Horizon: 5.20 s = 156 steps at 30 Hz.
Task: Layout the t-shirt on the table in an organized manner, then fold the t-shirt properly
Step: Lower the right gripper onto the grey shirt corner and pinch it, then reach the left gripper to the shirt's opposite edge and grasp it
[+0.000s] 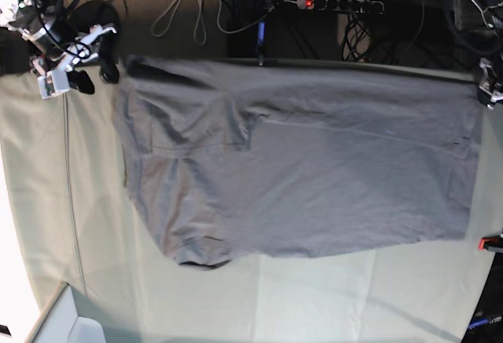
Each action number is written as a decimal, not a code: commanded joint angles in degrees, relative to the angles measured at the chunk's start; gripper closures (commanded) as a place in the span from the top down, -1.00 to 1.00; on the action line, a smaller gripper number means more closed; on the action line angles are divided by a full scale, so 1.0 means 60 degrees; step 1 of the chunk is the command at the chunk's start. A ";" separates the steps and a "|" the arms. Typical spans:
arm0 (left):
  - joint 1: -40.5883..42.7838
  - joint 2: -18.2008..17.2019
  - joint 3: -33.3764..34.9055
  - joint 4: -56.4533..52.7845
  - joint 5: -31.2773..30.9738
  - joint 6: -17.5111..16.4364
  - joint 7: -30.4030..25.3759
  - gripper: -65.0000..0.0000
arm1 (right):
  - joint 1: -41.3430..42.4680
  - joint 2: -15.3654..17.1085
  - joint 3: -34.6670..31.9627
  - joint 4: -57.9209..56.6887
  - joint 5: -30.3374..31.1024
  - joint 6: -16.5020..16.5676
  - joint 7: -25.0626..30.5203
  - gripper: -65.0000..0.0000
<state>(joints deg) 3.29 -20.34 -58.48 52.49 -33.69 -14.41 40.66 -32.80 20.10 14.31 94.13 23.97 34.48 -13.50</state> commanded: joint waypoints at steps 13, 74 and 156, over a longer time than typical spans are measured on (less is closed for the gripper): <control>0.0236 -0.0515 -0.0210 0.0636 -0.1381 0.0168 -0.0001 -0.12 | 0.4477 -0.0177 -0.1879 -0.2186 0.0145 0.0063 -0.1831 0.06; 0.0338 -0.0530 -0.0210 0.1428 -0.1352 0.0139 -0.0016 0.30 | 0.5810 -0.0763 -0.2699 -0.5146 0.0159 0.0048 -0.1816 -0.59; -0.3530 0.0584 0.1343 -0.1283 0.5154 0.0168 -0.1144 -0.24 | 0.5547 -0.0822 -0.1307 -0.4076 0.0145 0.0048 -0.1890 -0.16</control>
<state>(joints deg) -17.12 -16.19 -50.48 44.27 -2.55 -13.15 33.12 -0.21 14.59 6.11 68.69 24.01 34.52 -25.93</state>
